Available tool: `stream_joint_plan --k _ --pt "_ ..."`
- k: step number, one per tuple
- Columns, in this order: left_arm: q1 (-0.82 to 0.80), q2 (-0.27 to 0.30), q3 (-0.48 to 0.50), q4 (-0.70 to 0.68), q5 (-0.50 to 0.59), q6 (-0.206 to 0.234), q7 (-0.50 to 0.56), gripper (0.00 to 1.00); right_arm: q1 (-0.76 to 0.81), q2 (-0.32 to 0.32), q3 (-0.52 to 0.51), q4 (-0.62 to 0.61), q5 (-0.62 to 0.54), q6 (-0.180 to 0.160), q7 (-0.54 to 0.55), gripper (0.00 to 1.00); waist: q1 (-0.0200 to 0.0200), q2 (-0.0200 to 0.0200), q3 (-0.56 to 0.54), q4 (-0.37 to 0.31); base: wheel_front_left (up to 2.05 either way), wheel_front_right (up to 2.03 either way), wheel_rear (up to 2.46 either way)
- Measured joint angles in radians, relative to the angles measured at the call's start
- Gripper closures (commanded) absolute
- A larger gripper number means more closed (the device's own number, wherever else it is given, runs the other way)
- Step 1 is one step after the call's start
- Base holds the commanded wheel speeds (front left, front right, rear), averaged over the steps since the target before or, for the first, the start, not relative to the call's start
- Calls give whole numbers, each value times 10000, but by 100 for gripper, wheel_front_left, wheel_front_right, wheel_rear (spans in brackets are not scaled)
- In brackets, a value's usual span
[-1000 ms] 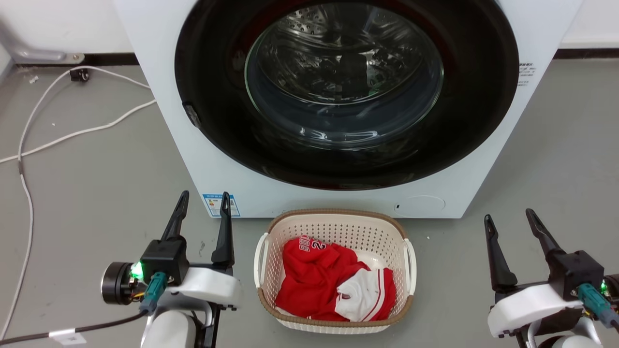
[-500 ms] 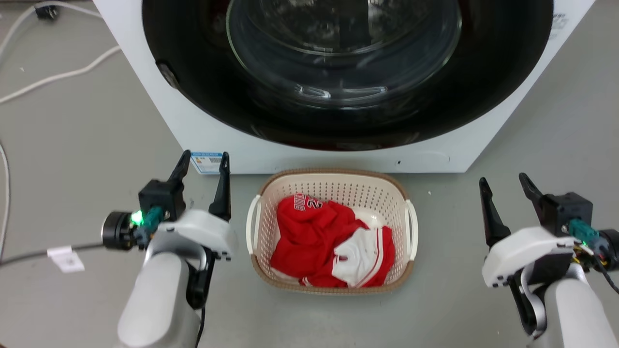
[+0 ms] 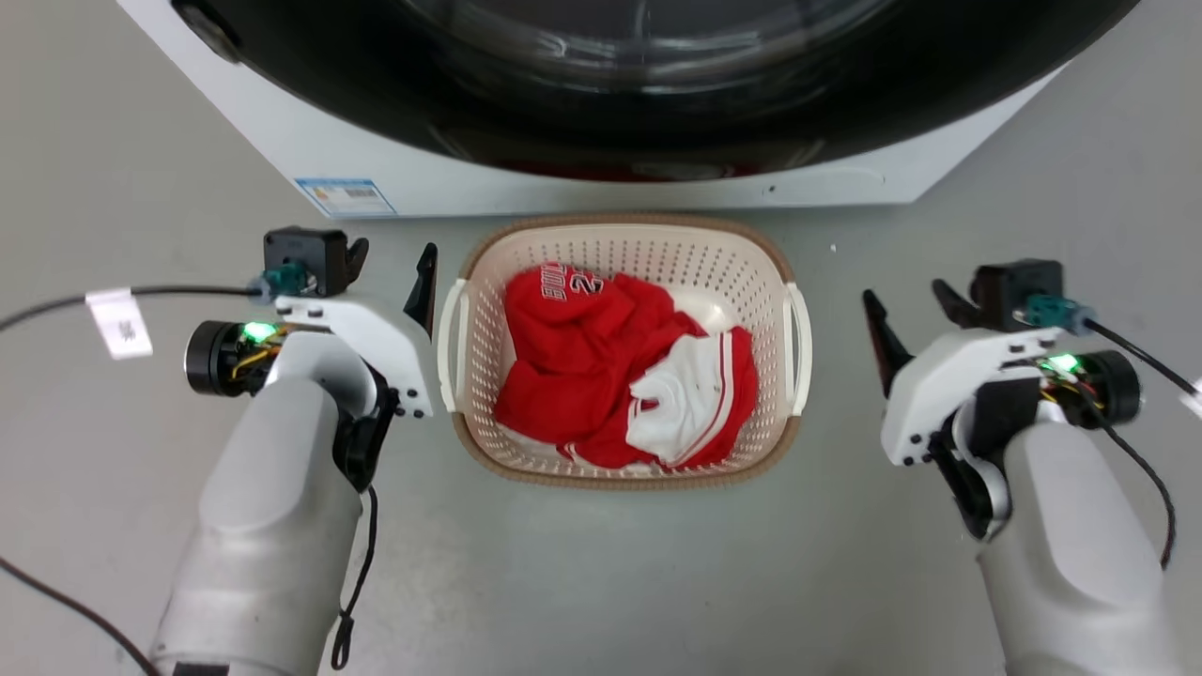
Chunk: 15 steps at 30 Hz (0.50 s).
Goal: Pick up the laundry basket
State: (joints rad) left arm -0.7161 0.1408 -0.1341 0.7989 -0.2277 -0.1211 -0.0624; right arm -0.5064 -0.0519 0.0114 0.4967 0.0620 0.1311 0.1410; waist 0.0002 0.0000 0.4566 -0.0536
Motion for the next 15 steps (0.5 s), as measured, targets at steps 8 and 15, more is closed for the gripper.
stream_joint_plan --k 8,15 --pt "-1263 109 -1041 1496 -1515 -82 1639 0 -1519 8 677 1971 744 0 886 0 0 0 1178 -217 0 0 0" --pt "-2168 876 -2539 1749 -3524 -82 3599 0 -3071 8 1534 3873 1655 0 1329 0 0 0 2306 -419 0 0 0"
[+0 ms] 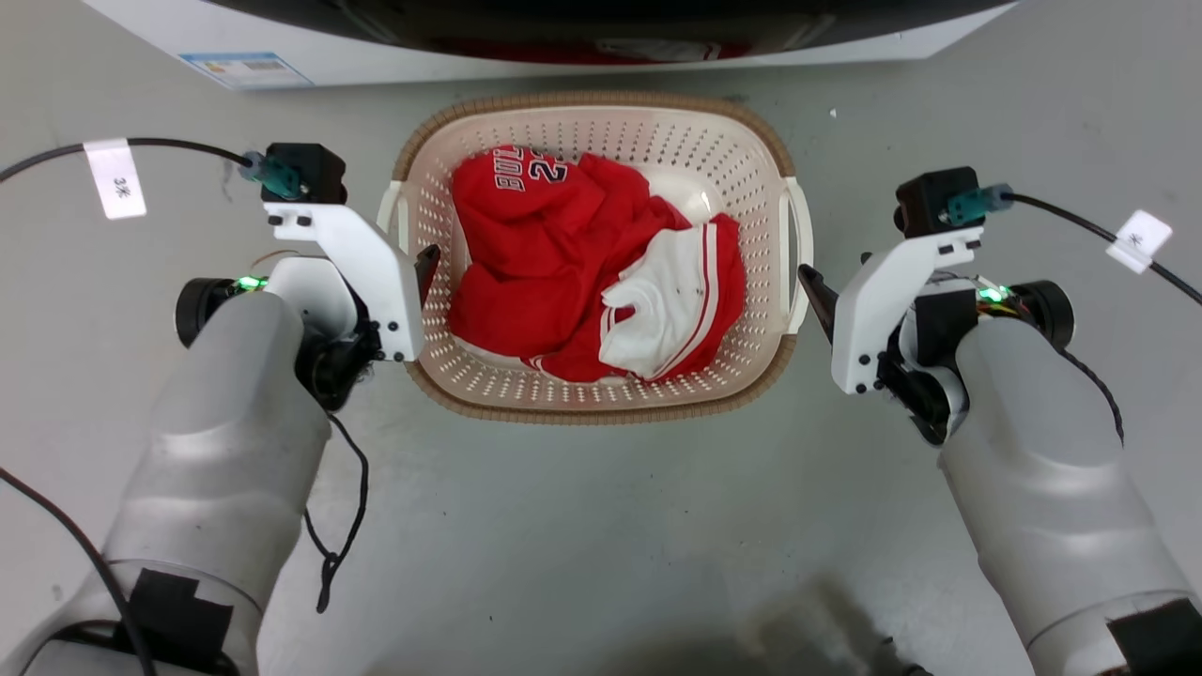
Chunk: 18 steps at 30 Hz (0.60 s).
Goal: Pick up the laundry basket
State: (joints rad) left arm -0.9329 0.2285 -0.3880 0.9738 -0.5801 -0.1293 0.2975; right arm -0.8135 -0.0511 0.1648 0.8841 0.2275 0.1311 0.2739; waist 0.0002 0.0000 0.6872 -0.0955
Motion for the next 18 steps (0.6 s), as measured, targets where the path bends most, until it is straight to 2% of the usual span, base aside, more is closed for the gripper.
stream_joint_plan --k 7,18 --pt "-467 485 -702 142 -1035 0 725 0 -1024 0 815 1083 677 0 173 0 0 0 712 -76 0 0 0" --pt "-1086 729 -1513 543 -1942 -2 828 0 -2093 0 2034 2169 2065 0 84 0 -1 0 1553 -148 0 0 0"
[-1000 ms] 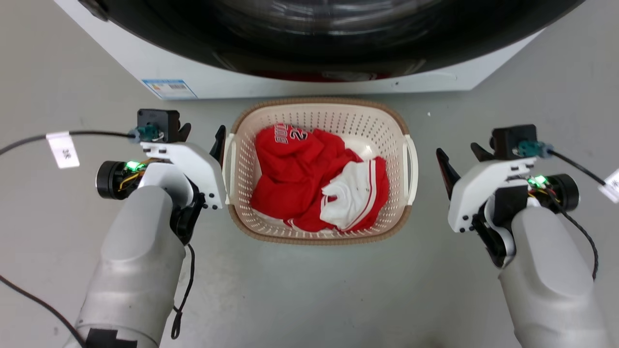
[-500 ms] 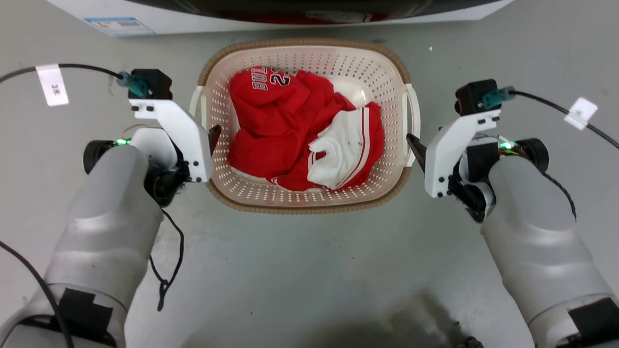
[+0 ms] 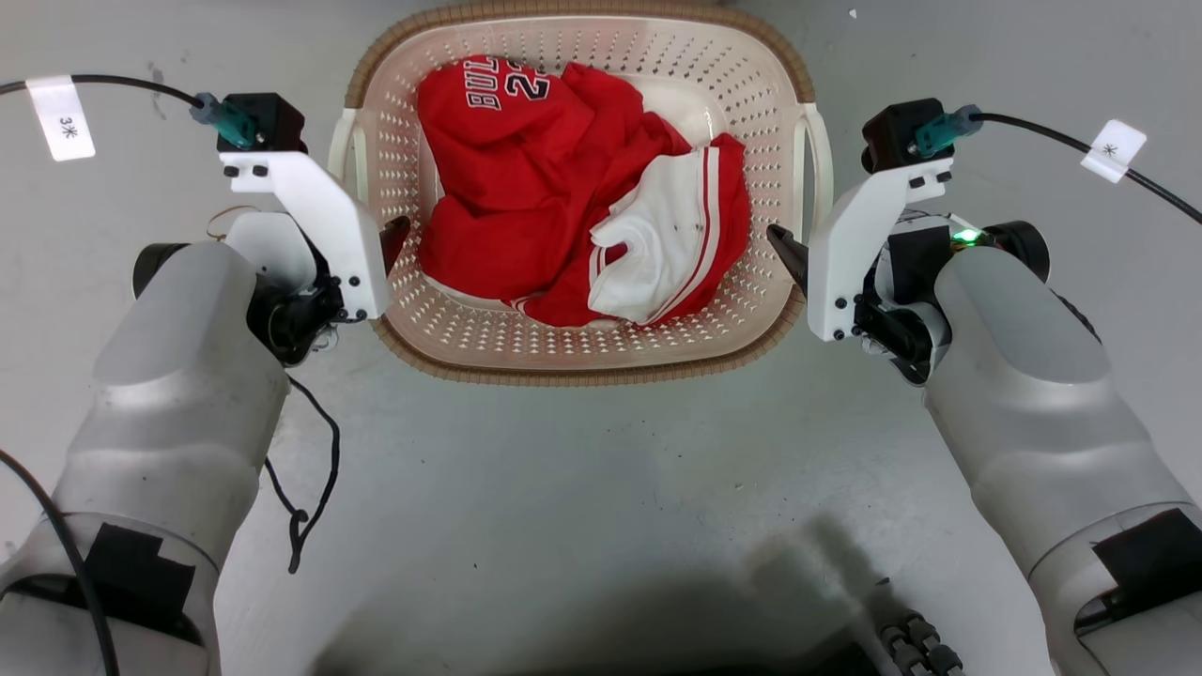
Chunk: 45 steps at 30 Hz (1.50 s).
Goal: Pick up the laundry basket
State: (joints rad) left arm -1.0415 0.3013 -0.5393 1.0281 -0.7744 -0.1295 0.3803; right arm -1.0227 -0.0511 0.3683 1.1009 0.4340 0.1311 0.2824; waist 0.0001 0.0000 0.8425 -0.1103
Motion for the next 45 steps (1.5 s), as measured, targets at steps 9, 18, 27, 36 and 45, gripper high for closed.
stream_joint_plan --k 9,18,27,36,45 --pt "-338 -79 -631 286 -600 0 261 57 -352 0 771 617 913 0 73 55 -1 0 187 62 0 0 0" --pt "-451 -29 -1149 472 -1095 17 349 100 -439 -65 1459 828 1827 -23 109 100 -1 0 150 99 0 0 0" --pt "-394 -115 -1668 652 -1638 61 683 100 -423 -132 2130 1024 2545 -71 395 100 -1 0 -186 153 0 0 0" --pt "64 -286 -2161 842 -2314 75 1557 100 -244 -203 2788 1271 3168 -81 1588 100 -1 0 -1260 216 0 0 0" --pt "618 -554 -2589 1012 -2871 96 2370 100 242 -299 3269 1482 3764 -92 2894 100 -2 0 -2793 319 0 0 0"
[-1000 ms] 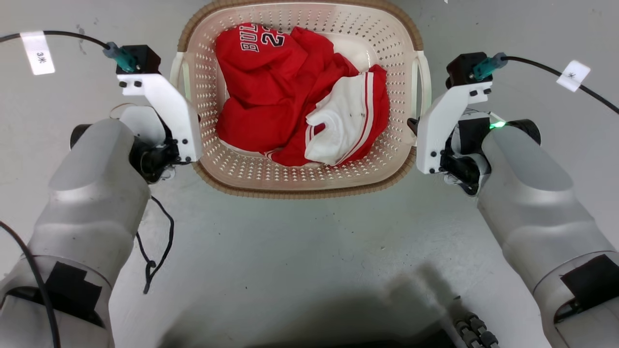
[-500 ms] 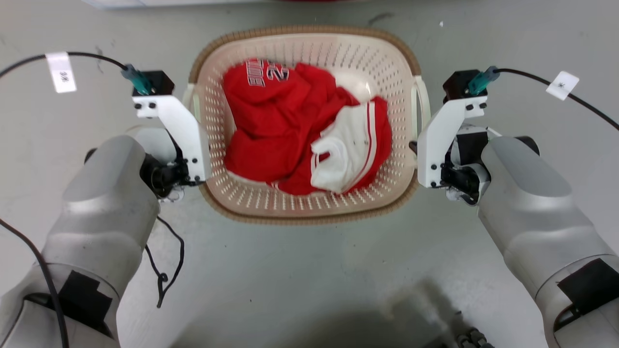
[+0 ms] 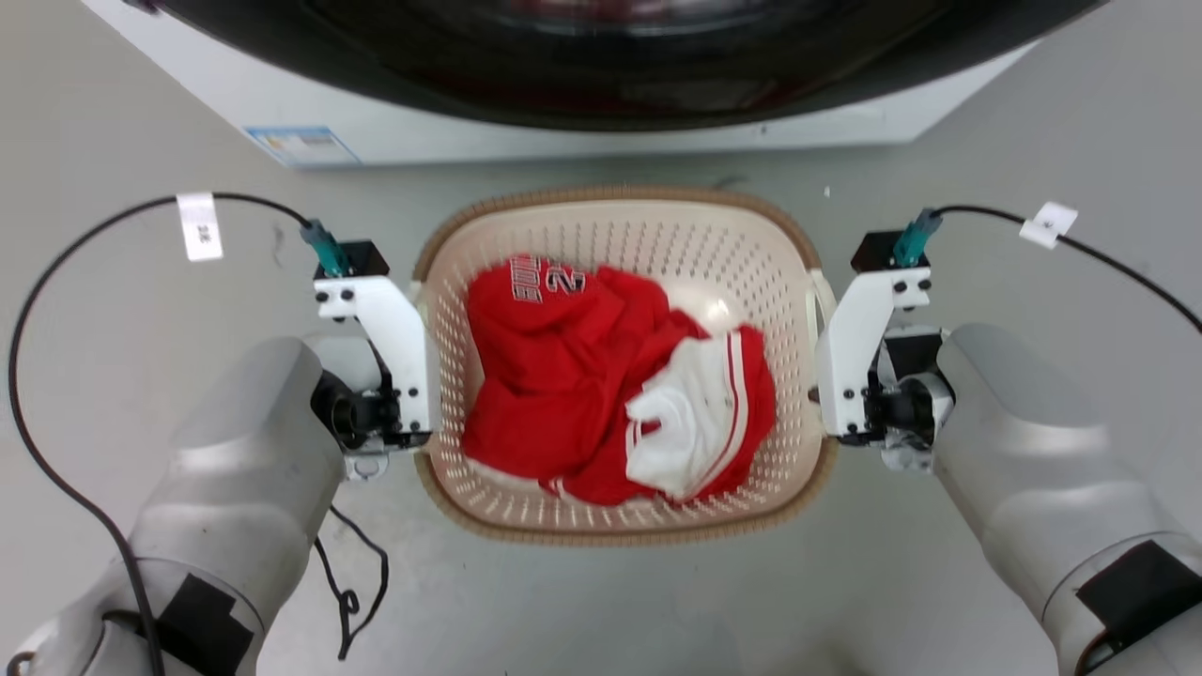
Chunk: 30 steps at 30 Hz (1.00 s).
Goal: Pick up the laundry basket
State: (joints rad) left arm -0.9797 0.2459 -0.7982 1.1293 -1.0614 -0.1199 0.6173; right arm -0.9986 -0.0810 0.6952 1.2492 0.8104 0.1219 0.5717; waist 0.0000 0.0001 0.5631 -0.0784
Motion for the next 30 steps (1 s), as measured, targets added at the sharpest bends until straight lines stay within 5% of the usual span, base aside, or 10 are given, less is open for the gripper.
stream_joint_plan --k 30 --pt "2228 -456 -596 750 -1392 0 1597 100 1876 -15 1022 232 1287 0 2042 100 -2 0 -4618 178 0 0 0"
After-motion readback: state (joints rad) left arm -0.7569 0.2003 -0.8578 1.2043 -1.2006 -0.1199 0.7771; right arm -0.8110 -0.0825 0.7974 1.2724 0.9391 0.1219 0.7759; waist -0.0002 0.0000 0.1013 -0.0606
